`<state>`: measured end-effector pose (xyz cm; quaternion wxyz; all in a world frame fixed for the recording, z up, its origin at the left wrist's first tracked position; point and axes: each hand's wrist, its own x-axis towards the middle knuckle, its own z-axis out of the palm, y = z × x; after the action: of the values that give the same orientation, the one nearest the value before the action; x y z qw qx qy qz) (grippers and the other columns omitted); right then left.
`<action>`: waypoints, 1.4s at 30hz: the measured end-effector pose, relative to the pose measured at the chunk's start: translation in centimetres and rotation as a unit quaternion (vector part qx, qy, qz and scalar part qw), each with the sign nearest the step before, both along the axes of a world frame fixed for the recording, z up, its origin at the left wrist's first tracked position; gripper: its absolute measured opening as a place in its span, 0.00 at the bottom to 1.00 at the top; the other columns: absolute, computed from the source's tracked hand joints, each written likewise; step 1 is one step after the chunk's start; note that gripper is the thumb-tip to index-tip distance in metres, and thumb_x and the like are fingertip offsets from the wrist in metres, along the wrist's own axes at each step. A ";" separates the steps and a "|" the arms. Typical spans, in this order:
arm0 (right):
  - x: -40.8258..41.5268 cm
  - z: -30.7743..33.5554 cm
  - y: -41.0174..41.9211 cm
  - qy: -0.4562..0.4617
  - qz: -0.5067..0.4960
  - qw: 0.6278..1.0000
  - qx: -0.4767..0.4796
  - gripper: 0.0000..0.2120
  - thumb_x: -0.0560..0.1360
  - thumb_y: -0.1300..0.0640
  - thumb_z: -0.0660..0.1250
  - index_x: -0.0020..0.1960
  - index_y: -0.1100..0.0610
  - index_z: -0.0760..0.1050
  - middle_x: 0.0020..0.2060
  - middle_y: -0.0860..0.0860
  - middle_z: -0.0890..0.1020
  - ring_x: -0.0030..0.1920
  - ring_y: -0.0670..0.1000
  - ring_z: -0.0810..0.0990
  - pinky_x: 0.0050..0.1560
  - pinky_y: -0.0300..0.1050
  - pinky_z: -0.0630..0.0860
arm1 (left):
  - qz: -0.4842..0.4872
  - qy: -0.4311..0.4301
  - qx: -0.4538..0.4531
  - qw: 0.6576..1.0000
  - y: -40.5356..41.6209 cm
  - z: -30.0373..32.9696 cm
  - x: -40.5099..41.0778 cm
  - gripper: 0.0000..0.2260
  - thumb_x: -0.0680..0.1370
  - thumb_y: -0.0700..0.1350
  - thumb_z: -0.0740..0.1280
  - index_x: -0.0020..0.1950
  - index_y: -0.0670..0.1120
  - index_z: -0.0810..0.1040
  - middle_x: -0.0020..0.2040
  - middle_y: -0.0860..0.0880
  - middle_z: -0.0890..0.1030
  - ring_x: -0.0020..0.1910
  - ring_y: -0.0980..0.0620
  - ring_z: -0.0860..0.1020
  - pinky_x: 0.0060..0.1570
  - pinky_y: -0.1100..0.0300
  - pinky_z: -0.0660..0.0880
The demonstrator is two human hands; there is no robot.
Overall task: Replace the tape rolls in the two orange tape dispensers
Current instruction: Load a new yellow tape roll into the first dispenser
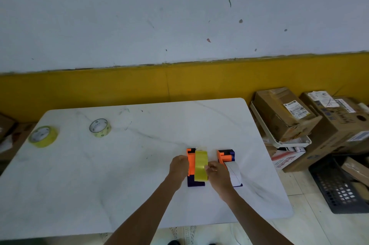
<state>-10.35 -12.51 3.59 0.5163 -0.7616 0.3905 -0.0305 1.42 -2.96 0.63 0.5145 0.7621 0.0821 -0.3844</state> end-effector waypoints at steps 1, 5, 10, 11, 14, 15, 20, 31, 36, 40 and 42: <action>0.2 0.0 0.2 -0.001 0.007 1.000 -0.002 0.09 0.77 0.61 0.61 0.39 0.60 0.76 0.32 0.51 0.75 0.37 0.50 0.73 0.39 0.41 0.68 | 0.004 -0.001 -0.010 1.000 0.1 2.3 -0.9 0.06 0.71 0.41 0.61 0.37 0.45 0.76 0.37 0.43 0.79 0.39 0.45 0.78 0.47 0.47 0.80; 1.2 -0.1 0.9 -0.001 0.017 1.000 -0.009 0.11 0.78 0.60 0.61 0.49 0.64 0.80 0.42 0.58 0.83 0.43 0.54 0.79 0.45 0.44 0.74 | -0.002 -0.016 -0.007 1.000 0.1 2.0 -0.9 0.07 0.74 0.40 0.61 0.40 0.46 0.77 0.39 0.43 0.80 0.40 0.44 0.79 0.52 0.45 0.81; 1.5 -0.2 1.2 -0.017 -0.010 1.000 -0.025 0.12 0.78 0.60 0.63 0.48 0.69 0.80 0.44 0.65 0.83 0.46 0.60 0.80 0.51 0.53 0.76 | 0.011 -0.011 0.015 1.000 0.1 -2.2 0.4 0.07 0.67 0.40 0.60 0.34 0.45 0.78 0.42 0.34 0.81 0.40 0.40 0.81 0.47 0.45 0.81; 1.6 -0.2 1.1 -0.017 -0.008 1.000 -0.023 0.12 0.78 0.61 0.63 0.47 0.70 0.80 0.43 0.66 0.83 0.43 0.59 0.79 0.49 0.52 0.76 | 0.012 -0.007 0.015 1.000 0.2 -1.0 0.0 0.06 0.66 0.40 0.61 0.34 0.46 0.77 0.40 0.36 0.80 0.38 0.42 0.79 0.44 0.49 0.79; 1.6 -0.2 1.0 -0.011 -0.003 1.000 -0.006 0.13 0.77 0.61 0.64 0.47 0.71 0.79 0.43 0.67 0.82 0.39 0.55 0.77 0.44 0.48 0.74 | -0.011 -0.014 0.017 1.000 0.5 1.1 -1.0 0.05 0.64 0.42 0.61 0.36 0.46 0.76 0.37 0.43 0.76 0.37 0.47 0.74 0.40 0.53 0.73; 1.4 -0.4 1.1 -0.012 -0.002 1.000 0.003 0.12 0.77 0.61 0.64 0.47 0.72 0.79 0.43 0.68 0.82 0.40 0.59 0.78 0.45 0.49 0.75 | -0.022 -0.022 0.025 0.999 0.7 2.2 -1.5 0.04 0.65 0.43 0.62 0.37 0.46 0.76 0.36 0.45 0.74 0.37 0.48 0.73 0.39 0.54 0.71; 0.5 -1.1 1.7 0.022 0.005 0.998 0.052 0.09 0.76 0.59 0.64 0.48 0.63 0.80 0.43 0.58 0.82 0.49 0.56 0.81 0.55 0.54 0.77 | -0.062 -0.057 0.059 0.995 1.4 2.5 -3.1 0.03 0.74 0.42 0.64 0.41 0.45 0.76 0.35 0.49 0.74 0.33 0.52 0.71 0.31 0.63 0.66; 4.3 0.6 -3.4 0.011 0.051 0.997 -0.062 0.13 0.79 0.62 0.57 0.48 0.68 0.78 0.46 0.62 0.83 0.49 0.61 0.79 0.51 0.50 0.74 | -0.079 -0.061 0.048 0.994 1.9 2.0 -2.7 0.15 0.76 0.49 0.65 0.61 0.47 0.75 0.52 0.49 0.78 0.45 0.53 0.76 0.37 0.66 0.71; 8.9 0.5 -4.9 0.038 0.230 0.966 -0.109 0.16 0.79 0.63 0.59 0.65 0.62 0.75 0.62 0.57 0.79 0.63 0.55 0.76 0.62 0.41 0.71 | -0.109 -0.083 0.049 0.989 2.0 1.6 -2.2 0.17 0.76 0.47 0.64 0.65 0.47 0.73 0.53 0.48 0.78 0.44 0.54 0.77 0.34 0.67 0.71; 11.5 -1.2 -4.7 0.164 0.381 0.890 -0.191 0.11 0.75 0.64 0.58 0.49 0.58 0.79 0.49 0.53 0.81 0.56 0.58 0.75 0.51 0.44 0.69 | -0.129 -0.119 0.051 0.983 2.1 1.3 -1.6 0.18 0.75 0.42 0.63 0.65 0.46 0.73 0.48 0.47 0.80 0.37 0.55 0.76 0.30 0.69 0.72; 12.5 -2.1 -4.6 0.195 0.408 0.866 -0.214 0.12 0.73 0.65 0.57 0.47 0.58 0.79 0.47 0.53 0.81 0.54 0.58 0.75 0.48 0.45 0.72 | -0.129 -0.128 0.050 0.982 2.0 1.2 -1.3 0.17 0.76 0.42 0.62 0.64 0.46 0.73 0.44 0.46 0.80 0.33 0.55 0.76 0.26 0.70 0.72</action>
<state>2.12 -17.06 1.45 0.2208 -0.9351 0.1215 0.2490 0.13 -0.91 1.81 0.4278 0.8343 -0.0644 -0.3418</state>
